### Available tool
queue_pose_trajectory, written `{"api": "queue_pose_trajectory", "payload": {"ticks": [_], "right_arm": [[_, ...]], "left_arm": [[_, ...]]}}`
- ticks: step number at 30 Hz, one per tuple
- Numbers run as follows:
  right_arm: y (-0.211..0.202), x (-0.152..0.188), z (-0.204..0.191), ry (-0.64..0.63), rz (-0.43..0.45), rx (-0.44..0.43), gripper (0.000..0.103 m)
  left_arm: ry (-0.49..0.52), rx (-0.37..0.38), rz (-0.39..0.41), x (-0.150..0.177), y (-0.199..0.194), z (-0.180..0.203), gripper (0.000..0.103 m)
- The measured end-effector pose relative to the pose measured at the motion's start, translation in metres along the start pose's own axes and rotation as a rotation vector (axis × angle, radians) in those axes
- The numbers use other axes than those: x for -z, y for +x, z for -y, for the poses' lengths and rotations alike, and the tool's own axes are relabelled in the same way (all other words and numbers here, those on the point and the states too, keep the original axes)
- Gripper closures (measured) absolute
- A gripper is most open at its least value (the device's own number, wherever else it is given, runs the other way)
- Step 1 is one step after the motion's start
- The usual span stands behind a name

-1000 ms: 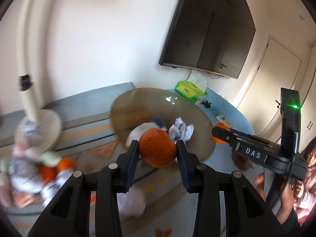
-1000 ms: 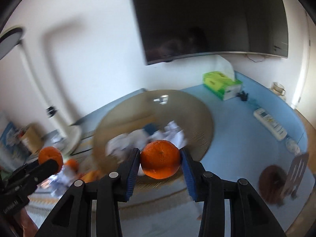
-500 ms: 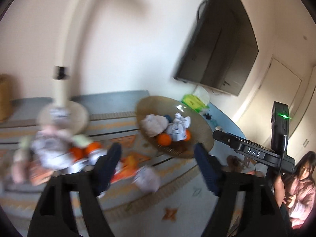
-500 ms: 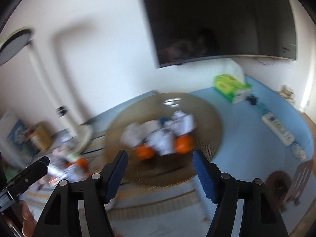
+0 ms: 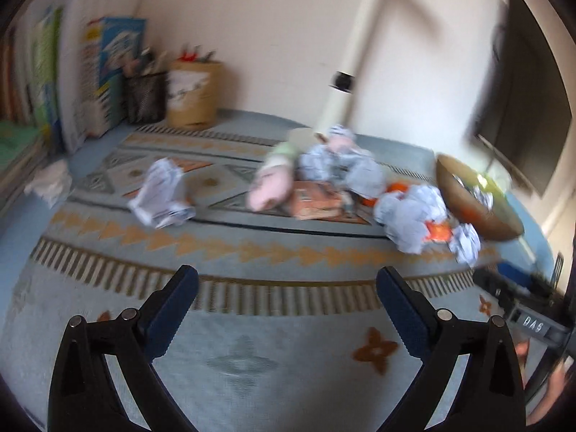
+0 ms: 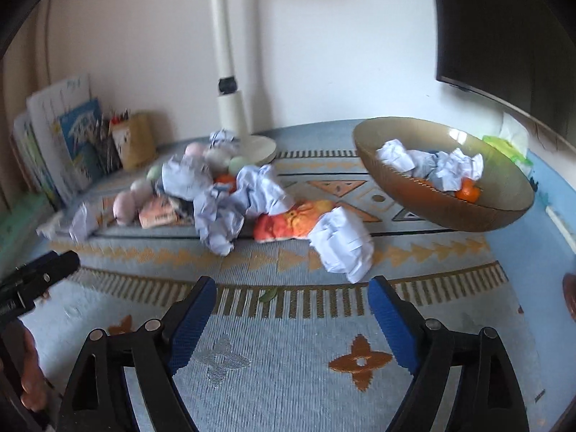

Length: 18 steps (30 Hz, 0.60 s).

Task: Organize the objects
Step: 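Move both tools back over the rug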

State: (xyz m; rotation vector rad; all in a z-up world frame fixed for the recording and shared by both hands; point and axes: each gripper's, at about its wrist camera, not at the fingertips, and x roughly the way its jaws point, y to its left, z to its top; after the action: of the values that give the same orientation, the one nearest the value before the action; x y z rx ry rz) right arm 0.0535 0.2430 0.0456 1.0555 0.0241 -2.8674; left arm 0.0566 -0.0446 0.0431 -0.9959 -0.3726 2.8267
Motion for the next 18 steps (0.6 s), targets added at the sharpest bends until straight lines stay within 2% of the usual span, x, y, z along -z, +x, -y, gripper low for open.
{"api": "queue_pose_trajectory", "payload": {"ticks": [2, 4, 9, 18], "right_arm": [[0.010, 0.001, 0.006, 0.020, -0.044, 0.014, 0.018], [0.015, 0.000, 0.011, 0.043, -0.068, 0.009, 0.018], [0.014, 0.002, 0.017, 0.071, -0.062, -0.008, 0.018], [0.010, 0.003, 0.003, 0.008, -0.038, 0.023, 0.018]], "left_arm": [[-0.077, 0.047, 0.009, 0.000, -0.003, -0.014, 0.004], [-0.106, 0.048, 0.005, 0.000, -0.004, -0.020, 0.004], [-0.078, 0.065, 0.004, 0.002, -0.005, -0.016, 0.004], [-0.079, 0.089, -0.005, 0.002, -0.002, -0.014, 0.004]]}}
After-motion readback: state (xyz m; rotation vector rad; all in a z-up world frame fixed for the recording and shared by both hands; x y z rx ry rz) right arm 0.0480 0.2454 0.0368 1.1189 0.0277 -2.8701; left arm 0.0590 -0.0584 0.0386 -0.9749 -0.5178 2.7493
